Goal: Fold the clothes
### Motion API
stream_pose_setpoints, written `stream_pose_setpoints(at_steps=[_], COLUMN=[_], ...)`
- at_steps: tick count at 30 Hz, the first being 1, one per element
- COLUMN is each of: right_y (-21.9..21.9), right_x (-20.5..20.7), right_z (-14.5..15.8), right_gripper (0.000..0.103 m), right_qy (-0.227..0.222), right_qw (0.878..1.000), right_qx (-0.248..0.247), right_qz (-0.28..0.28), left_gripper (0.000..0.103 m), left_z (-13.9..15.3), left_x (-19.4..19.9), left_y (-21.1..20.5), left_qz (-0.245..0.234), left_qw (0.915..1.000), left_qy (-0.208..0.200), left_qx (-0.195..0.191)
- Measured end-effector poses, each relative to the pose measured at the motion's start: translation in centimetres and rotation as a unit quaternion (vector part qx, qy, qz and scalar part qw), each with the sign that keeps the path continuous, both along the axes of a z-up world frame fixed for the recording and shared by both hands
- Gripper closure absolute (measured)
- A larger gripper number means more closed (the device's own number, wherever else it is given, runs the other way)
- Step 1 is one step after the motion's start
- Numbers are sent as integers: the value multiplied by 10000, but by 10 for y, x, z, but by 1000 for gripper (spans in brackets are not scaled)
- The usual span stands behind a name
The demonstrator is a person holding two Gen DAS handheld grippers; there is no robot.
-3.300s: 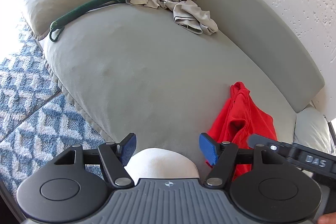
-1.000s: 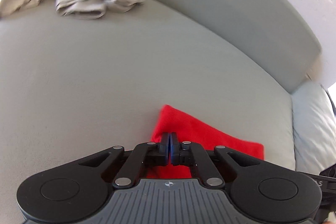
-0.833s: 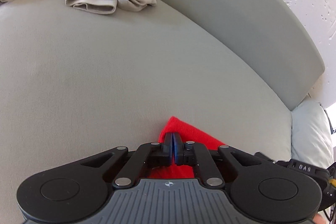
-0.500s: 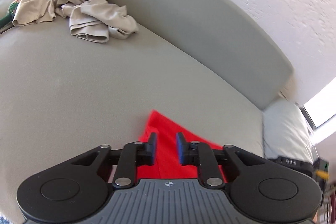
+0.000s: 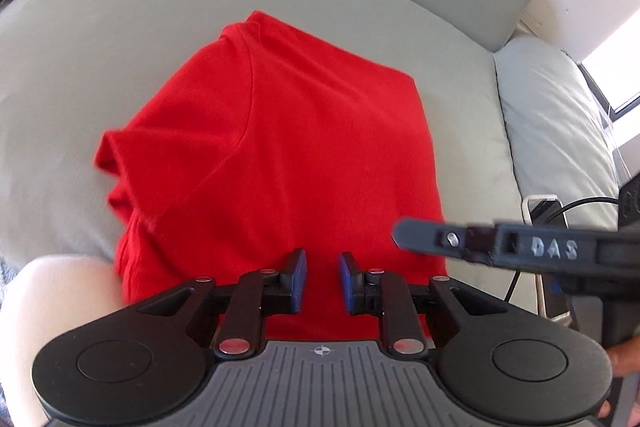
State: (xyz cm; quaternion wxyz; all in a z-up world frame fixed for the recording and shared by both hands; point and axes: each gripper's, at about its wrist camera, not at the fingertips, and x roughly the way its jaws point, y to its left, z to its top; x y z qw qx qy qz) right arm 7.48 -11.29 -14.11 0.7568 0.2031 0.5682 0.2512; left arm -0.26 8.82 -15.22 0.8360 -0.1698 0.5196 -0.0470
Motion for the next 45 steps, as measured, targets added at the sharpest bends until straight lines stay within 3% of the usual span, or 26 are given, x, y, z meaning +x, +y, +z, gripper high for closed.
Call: stream_pose_setpoints(at_steps=[3, 5, 6, 7, 9, 12, 15, 18, 22, 26, 32, 34, 39, 43, 45], right_y=[-9, -20, -27, -36, -52, -74, -82, -81, -77, -71, -64, -61, -55, -58, -60], right_x=[-34, -59, -67, -74, -88, -99, -98, -85, -67, -47, -19, -12, 4, 16, 22], right_z=[5, 15, 19, 21, 31, 40, 42, 35, 20, 5, -21, -29, -30, -31, -35], right_gripper=[80, 77, 67, 44, 43, 37, 32, 30, 25, 12, 8, 8, 10, 25, 26], right_qy=[121, 98, 218, 375, 272, 171, 82, 199, 410, 580, 842, 891, 685, 579, 607], right_qw=[9997, 9995, 9989, 9975, 9976, 9994, 9980, 9951, 9885, 9785, 9574, 9541, 9622, 9686, 9687], right_qx=[-180, -232, -380, -571, -629, -198, 73, 336, 775, 1229, 1900, 1911, 1703, 1504, 1575], right_qz=[115, 164, 180, 169, 72, -204, -615, -904, -1229, -1549, -2007, -2128, -2011, -1891, -1822], left_gripper=[83, 81, 80, 79, 71, 58, 33, 28, 27, 26, 24, 24, 22, 22, 23], left_z=[2, -1, -2, 0, 12, 34, 48, 44, 25, 10, -7, -10, -24, -30, -33], left_x=[-19, -32, -38, -46, -58, -64, -61, -51, -22, -3, 15, 16, 29, 39, 45], left_y=[-6, -15, -19, -20, -13, 13, 43, 79, 115, 133, 146, 148, 146, 139, 137], left_qz=[-264, -626, -808, -891, -824, -239, 524, 1196, 1613, 1688, 1577, 1540, 1000, 475, 192], left_qw=[9991, 9953, 9923, 9918, 9948, 9988, 9952, 9862, 9823, 9785, 9760, 9743, 9774, 9811, 9796], left_qy=[254, 650, 851, 806, 409, -294, -813, -1092, -722, -537, -475, -498, -342, -241, -146], left_qx=[222, 346, 406, 442, 437, 302, 129, -332, -626, -1055, -1426, -1568, -1831, -1858, -1993])
